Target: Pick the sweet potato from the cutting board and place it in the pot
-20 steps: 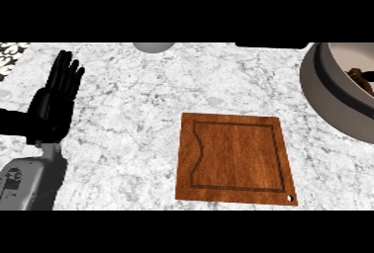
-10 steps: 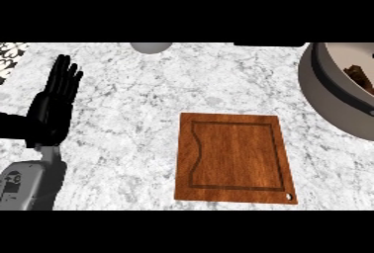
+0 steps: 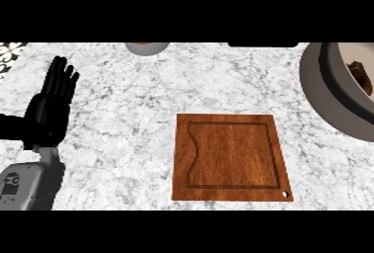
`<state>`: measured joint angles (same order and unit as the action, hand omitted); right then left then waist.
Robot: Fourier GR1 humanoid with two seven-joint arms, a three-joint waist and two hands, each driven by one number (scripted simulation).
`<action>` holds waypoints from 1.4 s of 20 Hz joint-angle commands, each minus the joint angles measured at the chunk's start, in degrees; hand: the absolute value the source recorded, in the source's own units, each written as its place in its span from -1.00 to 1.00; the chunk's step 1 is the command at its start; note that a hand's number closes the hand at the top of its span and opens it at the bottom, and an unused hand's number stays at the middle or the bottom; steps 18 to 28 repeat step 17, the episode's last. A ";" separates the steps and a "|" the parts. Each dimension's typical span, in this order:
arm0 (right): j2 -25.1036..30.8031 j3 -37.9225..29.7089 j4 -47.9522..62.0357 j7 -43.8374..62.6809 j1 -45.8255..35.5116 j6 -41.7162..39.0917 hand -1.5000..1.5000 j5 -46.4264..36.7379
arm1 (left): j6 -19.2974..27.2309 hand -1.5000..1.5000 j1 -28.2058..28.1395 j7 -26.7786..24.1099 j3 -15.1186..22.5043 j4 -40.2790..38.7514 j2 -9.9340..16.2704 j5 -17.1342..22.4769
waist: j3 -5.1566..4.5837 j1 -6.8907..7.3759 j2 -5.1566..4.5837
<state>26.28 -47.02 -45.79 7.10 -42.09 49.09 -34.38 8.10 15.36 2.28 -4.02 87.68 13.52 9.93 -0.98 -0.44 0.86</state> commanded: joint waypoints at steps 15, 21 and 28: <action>-7.52 -1.77 -36.86 -0.15 34.46 -10.23 -1.00 14.38 | -1.69 0.00 2.84 -2.45 -1.92 -5.51 -0.95 -0.71 | 0.97 -0.11 -0.86; -11.29 -2.60 -44.07 -0.27 40.58 -10.93 -1.00 15.35 | -1.94 0.00 -0.67 0.77 -1.58 1.62 -0.18 -0.10 | 0.97 -0.10 -0.69; -11.29 -2.60 -44.07 -0.27 40.58 -10.93 -1.00 15.35 | -1.94 0.00 -0.67 0.77 -1.58 1.62 -0.18 -0.10 | 0.97 -0.10 -0.69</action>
